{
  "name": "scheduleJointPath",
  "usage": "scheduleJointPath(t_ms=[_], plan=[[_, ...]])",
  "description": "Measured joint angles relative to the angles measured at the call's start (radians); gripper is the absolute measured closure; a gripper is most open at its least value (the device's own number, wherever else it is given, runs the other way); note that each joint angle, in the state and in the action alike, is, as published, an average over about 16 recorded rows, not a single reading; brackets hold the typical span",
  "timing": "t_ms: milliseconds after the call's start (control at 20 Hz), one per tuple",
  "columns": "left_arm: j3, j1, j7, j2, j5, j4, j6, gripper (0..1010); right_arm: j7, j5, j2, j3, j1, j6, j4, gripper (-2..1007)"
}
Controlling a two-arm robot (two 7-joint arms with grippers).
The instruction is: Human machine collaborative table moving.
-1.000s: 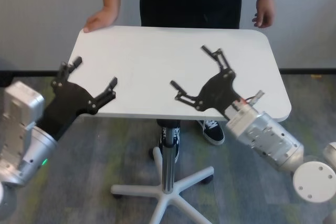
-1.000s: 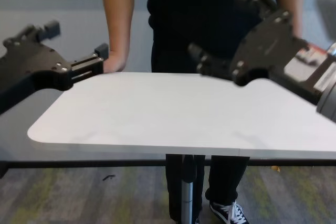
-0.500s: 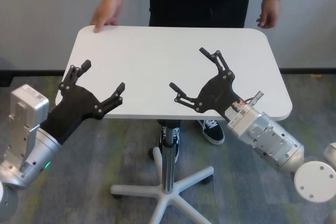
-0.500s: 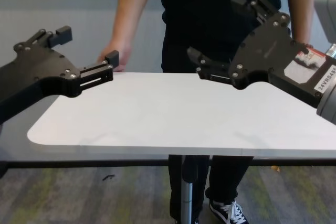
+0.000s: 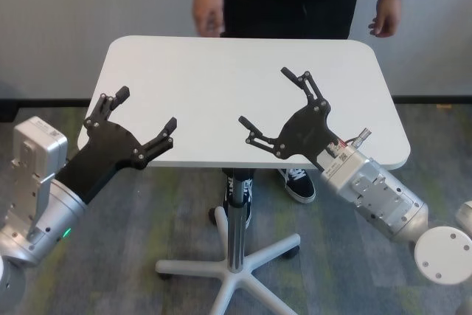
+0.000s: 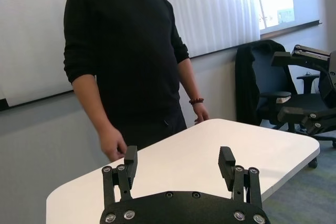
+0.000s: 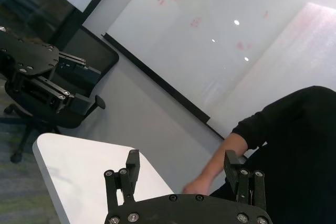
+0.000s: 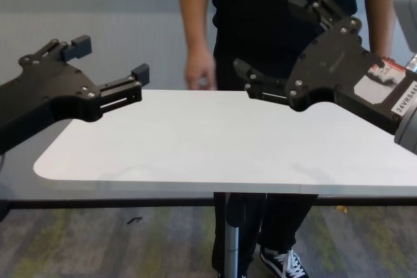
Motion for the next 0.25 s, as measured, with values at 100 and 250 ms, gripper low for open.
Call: scheduleJointPath(t_ms=[100,250], plan=[[0.0,0.0,-0.001,0.0,-0.002,-0.001,0.002,9,0.001,0.001,0.0,0.0,0.0,0.0,0.0,0],[0.0,0.001,-0.003,0.001,-0.006,-0.002,0.005,9,0.001,0.003,0.0,0.0,0.0,0.0,0.0,0]])
